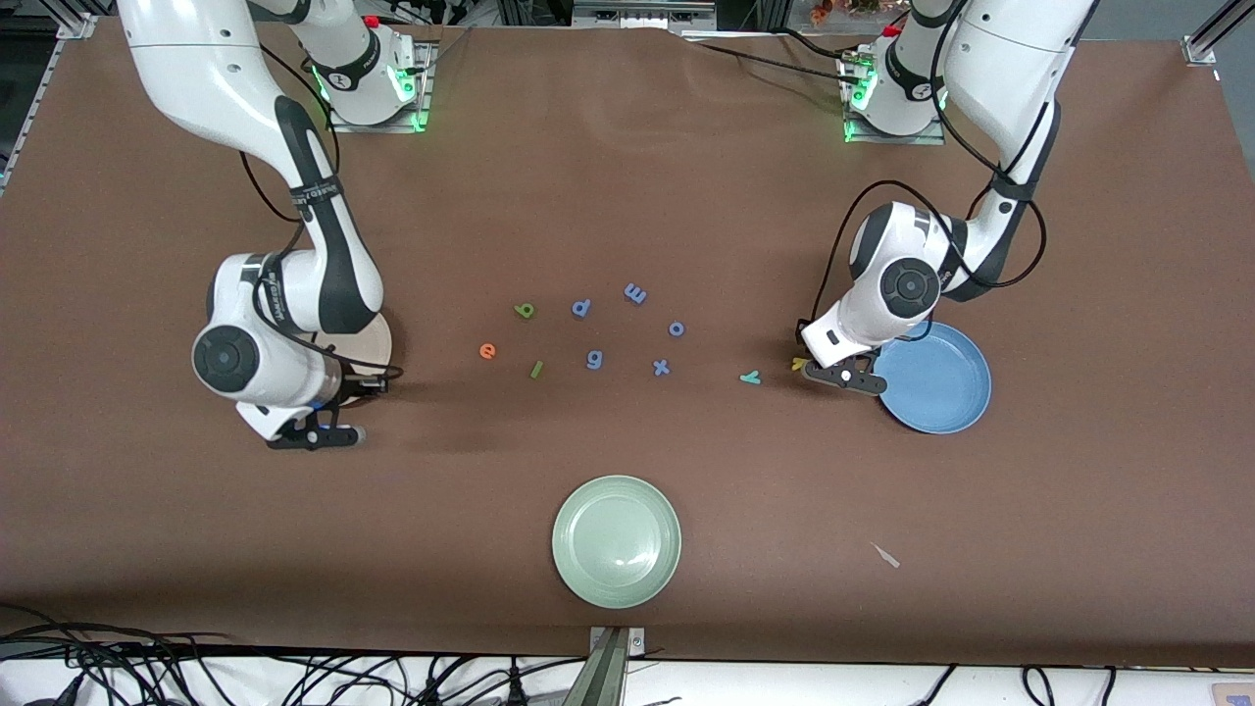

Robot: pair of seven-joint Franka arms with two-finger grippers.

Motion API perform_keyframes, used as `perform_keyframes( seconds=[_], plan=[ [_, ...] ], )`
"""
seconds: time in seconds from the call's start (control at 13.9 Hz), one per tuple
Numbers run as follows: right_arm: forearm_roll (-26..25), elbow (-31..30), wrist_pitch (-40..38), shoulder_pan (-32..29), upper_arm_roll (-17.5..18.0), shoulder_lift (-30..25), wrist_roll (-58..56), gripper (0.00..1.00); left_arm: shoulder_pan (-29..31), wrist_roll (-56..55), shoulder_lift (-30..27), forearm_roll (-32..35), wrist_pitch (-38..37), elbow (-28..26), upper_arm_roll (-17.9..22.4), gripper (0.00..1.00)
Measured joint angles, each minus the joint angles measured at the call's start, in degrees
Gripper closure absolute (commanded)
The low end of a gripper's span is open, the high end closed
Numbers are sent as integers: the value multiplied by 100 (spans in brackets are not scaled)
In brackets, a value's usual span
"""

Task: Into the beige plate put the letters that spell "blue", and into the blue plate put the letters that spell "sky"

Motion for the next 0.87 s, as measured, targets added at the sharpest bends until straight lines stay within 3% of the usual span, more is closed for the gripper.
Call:
perform_keyframes(
  seconds=[0.07,0.14,0.22,0.29,0.51,0.87],
  plan=[
    [0,-349,163,6,-20,-148,-111,83,0,0,7,0,16,-6,0,61],
    [0,-594,230,14,-63,-269,-257,71,0,0,19,0,60,-14,0,62],
    [0,-767,264,18,-131,-364,-400,17,0,0,37,0,132,-23,0,66],
    [0,-867,267,17,-205,-421,-473,0,0,0,48,0,176,-29,1,71],
    [2,-895,214,41,-258,-488,-380,0,0,0,44,0,204,-30,7,80],
    [17,-690,26,631,-190,-540,698,0,3,0,-10,0,264,-10,14,81]
  ],
)
